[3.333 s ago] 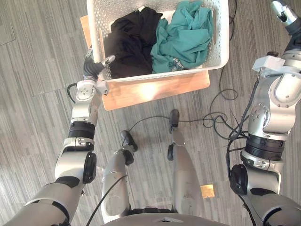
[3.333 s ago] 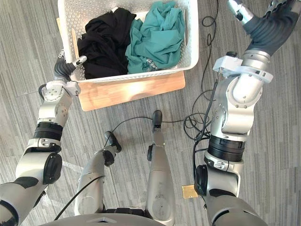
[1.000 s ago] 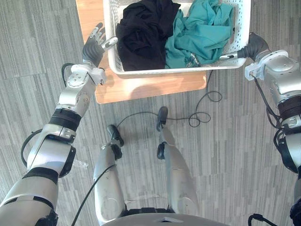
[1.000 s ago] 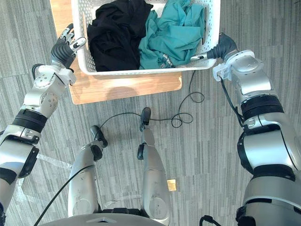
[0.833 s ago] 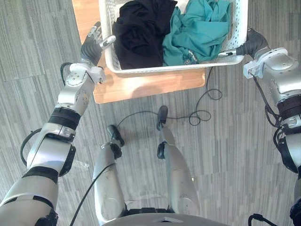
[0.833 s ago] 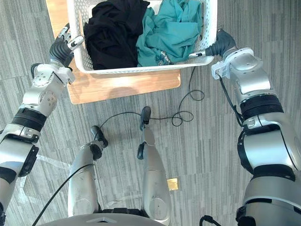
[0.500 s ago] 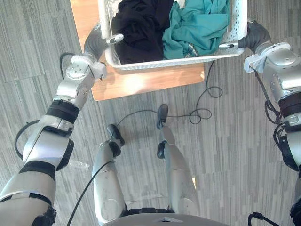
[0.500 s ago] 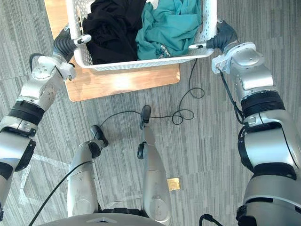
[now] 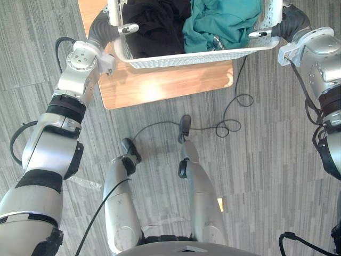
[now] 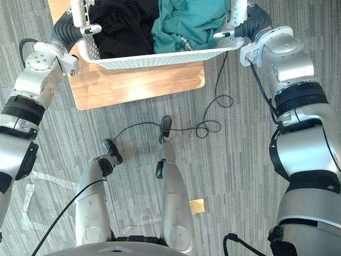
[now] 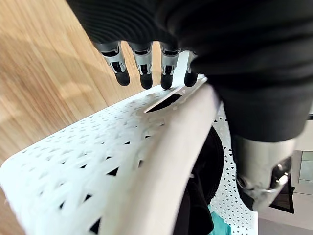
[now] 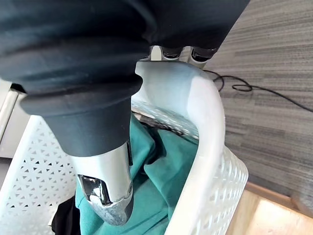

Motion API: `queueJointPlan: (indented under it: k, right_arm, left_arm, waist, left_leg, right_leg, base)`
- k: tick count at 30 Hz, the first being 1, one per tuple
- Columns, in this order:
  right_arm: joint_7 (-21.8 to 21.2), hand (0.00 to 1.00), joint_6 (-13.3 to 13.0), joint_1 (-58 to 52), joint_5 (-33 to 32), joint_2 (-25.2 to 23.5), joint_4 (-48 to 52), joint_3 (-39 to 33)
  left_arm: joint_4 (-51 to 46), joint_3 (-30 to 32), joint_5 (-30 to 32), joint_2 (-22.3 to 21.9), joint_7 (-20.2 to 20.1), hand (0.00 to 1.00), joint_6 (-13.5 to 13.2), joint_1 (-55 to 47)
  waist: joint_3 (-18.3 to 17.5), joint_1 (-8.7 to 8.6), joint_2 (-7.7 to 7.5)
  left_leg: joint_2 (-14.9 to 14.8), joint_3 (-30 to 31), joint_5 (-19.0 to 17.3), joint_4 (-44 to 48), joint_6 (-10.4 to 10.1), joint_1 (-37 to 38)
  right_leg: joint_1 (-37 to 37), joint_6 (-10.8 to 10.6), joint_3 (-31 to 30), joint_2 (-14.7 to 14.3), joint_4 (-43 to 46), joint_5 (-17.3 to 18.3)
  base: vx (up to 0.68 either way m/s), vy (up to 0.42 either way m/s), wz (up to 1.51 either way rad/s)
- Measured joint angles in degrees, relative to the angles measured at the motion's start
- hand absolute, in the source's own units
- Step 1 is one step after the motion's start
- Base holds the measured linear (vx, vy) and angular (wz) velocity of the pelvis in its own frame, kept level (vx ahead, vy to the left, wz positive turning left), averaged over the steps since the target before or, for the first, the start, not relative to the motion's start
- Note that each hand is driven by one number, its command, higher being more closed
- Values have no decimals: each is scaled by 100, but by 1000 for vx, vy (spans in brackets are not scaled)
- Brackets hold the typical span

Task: Pick up the laundry basket with both hands and put the clothes into the washing machine.

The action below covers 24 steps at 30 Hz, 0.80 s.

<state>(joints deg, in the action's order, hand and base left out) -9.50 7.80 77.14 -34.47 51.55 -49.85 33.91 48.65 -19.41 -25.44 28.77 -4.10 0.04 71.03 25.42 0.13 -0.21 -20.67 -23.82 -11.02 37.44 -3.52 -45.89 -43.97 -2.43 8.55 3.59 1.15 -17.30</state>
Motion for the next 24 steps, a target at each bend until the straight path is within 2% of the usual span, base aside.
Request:
queueJointPlan:
  k: [6, 9, 13, 14, 15, 18, 19, 24]
  right_arm:
    - [-42, 0, 115, 408, 27, -187, -652, 26]
    - [-76, 0, 151, 583, 346, -321, -1079, 19]
    - [-257, 0, 241, 800, 1213, -358, -1442, -4]
    - [-267, 0, 239, 799, 1255, -358, -1460, -21]
    - [-295, 0, 238, 797, 1309, -366, -1519, -43]
    - [-467, 0, 320, 752, 1475, -363, -1655, -62]
    - [-549, 100, 396, 605, 1598, -372, -1718, -73]
    - [-682, 100, 365, 463, 1564, -399, -1704, -386]
  left_arm:
    - [217, 369, 458, -341, -1, 0, 19, 140]
    - [257, 473, 672, -471, 1, 0, 38, 184]
    - [370, 651, 886, -706, 27, 0, 133, 223]
    - [371, 672, 888, -727, 29, 0, 153, 223]
    - [378, 712, 901, -773, 30, 100, 197, 223]
    - [379, 807, 1105, -897, 33, 100, 252, 225]
    - [378, 817, 1106, -899, 101, 100, 252, 229]
    - [371, 847, 1339, -818, 265, 100, 286, 321]
  waist:
    - [0, 37, 0]
    - [0, 24, 0]
    - [-1, 3, 0]
    - [-1, -11, 0]
    - [-1, -25, 0]
    - [-2, -25, 0]
    - [-2, -11, 1]
    - [-3, -15, 2]
  left_leg:
    - [10, 66, 17, 18, 22, -63]
    - [29, 176, 49, -4, 20, -114]
    - [142, 243, 145, -150, 29, -112]
    - [159, 260, 157, -169, 28, -113]
    - [174, 294, 171, -185, 27, -116]
    - [200, 352, 203, -240, 26, -115]
    - [209, 352, 216, -263, 24, -115]
    - [209, 342, 219, -269, 20, -114]
  right_leg:
    - [2, -5, 66, 18, 0, -9]
    - [26, 27, 160, 24, 0, -33]
    - [41, 23, 233, 97, 0, -30]
    - [46, 22, 252, 108, 0, -29]
    - [64, 18, 286, 116, -2, -26]
    - [104, -12, 331, 126, -13, -2]
    - [96, -33, 336, 130, -15, 15]
    - [85, -18, 329, 127, -17, 4]
  base:
    - [-29, -39, 5]
    - [-19, -35, 13]
    - [-15, -33, 15]
    - [-14, -33, 15]
    - [-12, -27, 12]
    - [-18, -40, 11]
    - [-15, -49, 4]
    - [-7, -27, 0]
